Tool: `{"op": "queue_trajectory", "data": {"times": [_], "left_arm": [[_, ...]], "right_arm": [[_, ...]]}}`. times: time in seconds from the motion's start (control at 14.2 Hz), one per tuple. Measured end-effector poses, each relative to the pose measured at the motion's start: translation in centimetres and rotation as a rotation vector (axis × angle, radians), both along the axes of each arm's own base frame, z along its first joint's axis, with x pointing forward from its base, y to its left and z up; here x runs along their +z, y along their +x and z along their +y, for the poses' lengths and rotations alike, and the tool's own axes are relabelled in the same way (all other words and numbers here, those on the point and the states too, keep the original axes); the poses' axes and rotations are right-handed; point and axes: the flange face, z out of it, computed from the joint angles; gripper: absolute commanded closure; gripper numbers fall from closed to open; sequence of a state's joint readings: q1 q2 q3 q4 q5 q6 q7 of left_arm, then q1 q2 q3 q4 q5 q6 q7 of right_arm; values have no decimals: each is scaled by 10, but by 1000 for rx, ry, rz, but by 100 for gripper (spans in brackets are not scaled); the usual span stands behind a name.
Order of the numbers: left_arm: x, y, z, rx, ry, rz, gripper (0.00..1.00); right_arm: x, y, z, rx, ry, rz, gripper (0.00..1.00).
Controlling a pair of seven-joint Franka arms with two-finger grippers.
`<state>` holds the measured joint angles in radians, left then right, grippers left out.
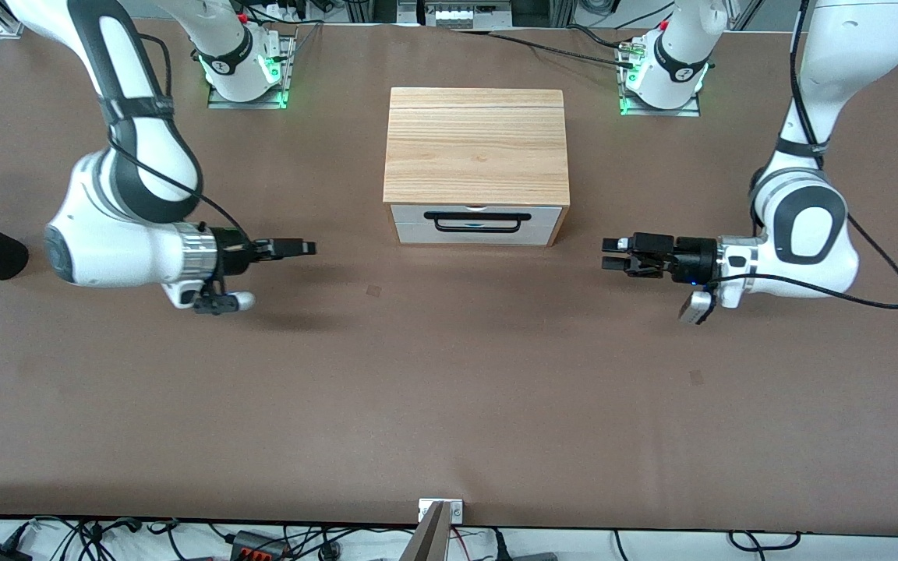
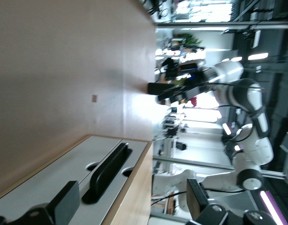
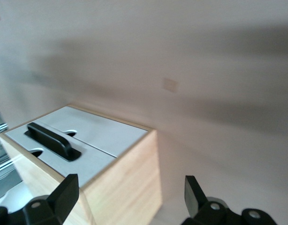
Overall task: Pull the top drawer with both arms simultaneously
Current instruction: 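Lower both grippers onto the black drawer handle ends and close them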
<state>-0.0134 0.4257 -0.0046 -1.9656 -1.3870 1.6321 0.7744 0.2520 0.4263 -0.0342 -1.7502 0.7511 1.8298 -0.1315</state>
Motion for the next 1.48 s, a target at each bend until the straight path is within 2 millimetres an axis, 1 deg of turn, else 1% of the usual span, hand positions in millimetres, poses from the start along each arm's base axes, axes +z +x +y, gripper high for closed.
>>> {"op": "queue_trajectory", "data": {"times": [0.07, 0.21, 0.42, 0.49, 0.56, 0.7, 0.91, 0.98, 1.12, 1.34, 1.41, 1.48], "left_arm": [[-12, -10, -8, 25, -40, -11, 0], [-31, -26, -21, 66, -93, -17, 0], [-53, -34, -25, 137, -131, -74, 0], [-65, -37, -33, 160, -159, -88, 0], [-78, -42, -44, 170, -183, -88, 0], [-95, -50, -65, 189, -220, -73, 0], [-105, -68, -89, 208, -260, -68, 0], [-108, -74, -92, 211, -264, -62, 0], [-113, -81, -94, 218, -266, -48, 0], [-119, -93, -98, 218, -266, -21, 7], [-120, -97, -101, 220, -270, -11, 16], [-122, -100, -103, 223, -273, -6, 26]], "right_arm": [[-11, -1, 12, 4, 37, -3, 0], [-28, -3, 35, 42, 121, -50, 0], [-57, -7, 67, 67, 326, -131, 0], [-67, -9, 75, 64, 392, -156, 0], [-77, -11, 84, 58, 453, -180, 0], [-93, -18, 105, 46, 554, -221, 0], [-113, -38, 138, 69, 637, -213, 0], [-118, -44, 145, 72, 662, -197, 0], [-130, -58, 151, 64, 738, -178, 0], [-164, -79, 160, 33, 893, -192, 0], [-175, -83, 163, 28, 923, -200, 0], [-182, -86, 164, 26, 937, -204, 5]]}}
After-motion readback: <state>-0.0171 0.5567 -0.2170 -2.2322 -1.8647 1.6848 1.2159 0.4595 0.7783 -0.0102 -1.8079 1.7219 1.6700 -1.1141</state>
